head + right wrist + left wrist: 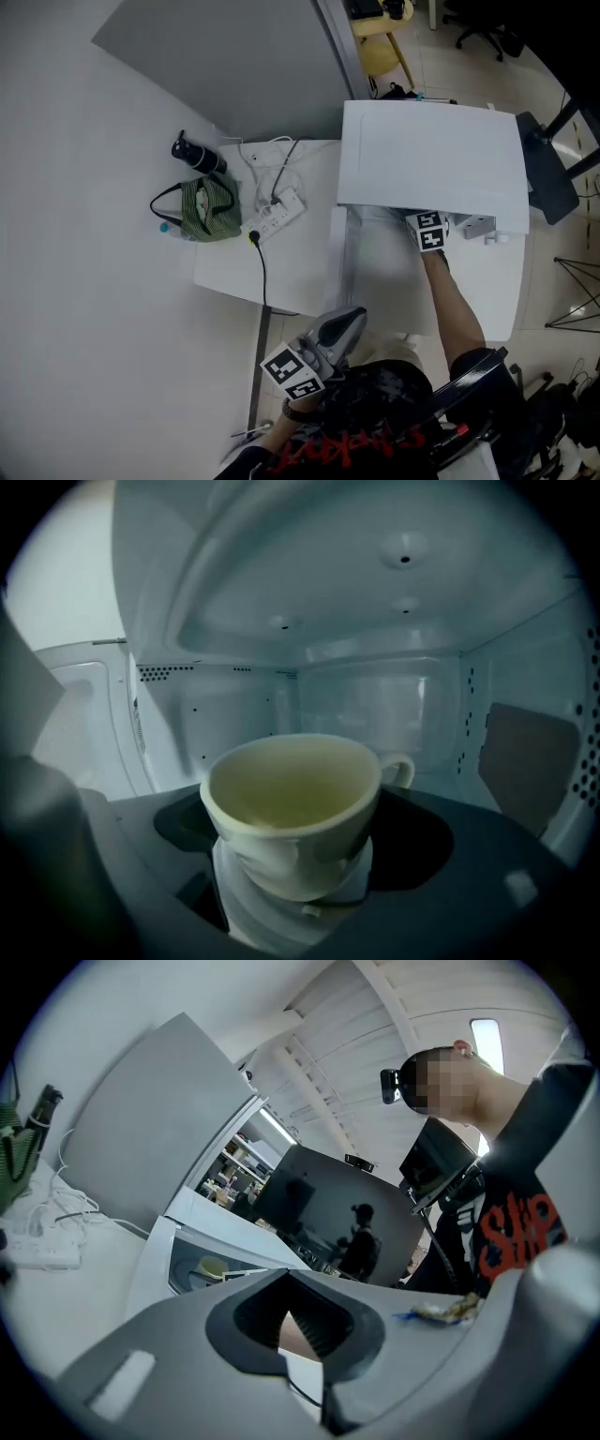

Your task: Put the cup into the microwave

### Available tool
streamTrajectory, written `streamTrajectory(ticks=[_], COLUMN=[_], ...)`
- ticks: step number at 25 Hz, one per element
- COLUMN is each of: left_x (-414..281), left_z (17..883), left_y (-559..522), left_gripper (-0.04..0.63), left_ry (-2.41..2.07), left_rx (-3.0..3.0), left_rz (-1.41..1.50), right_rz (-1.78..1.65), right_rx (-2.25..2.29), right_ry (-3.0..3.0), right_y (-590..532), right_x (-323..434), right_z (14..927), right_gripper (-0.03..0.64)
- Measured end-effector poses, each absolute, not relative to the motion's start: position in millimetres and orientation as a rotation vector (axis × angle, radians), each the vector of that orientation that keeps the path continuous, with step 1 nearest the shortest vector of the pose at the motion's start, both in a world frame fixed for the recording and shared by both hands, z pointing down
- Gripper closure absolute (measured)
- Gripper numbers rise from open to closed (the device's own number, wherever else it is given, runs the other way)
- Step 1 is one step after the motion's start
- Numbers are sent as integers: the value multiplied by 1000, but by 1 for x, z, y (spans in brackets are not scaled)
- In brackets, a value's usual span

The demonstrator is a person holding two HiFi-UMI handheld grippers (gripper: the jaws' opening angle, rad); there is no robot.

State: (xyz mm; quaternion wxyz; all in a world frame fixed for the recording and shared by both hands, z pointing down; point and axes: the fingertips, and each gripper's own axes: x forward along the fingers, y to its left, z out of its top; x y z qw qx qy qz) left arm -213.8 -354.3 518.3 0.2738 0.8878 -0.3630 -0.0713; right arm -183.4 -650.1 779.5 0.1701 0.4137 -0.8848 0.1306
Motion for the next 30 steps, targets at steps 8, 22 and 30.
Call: streamTrajectory(ticks=[8, 22, 30], left_x=[-209, -93, -59], left_z=[516, 500, 532], left_y=[-358, -342, -299], left_gripper=[595, 595, 595], left_ry=[-935, -299, -285], left_rx=[2390, 2607, 2591], left_rz=[-206, -110, 108], right_rz=[576, 628, 376], right_rx=[1284, 1712, 2065], right_ry=[-2582, -2613, -2511], right_y=[-635, -416, -299], right_x=[-158, -27, 46], right_z=[769, 588, 512], right_gripper=[32, 547, 609])
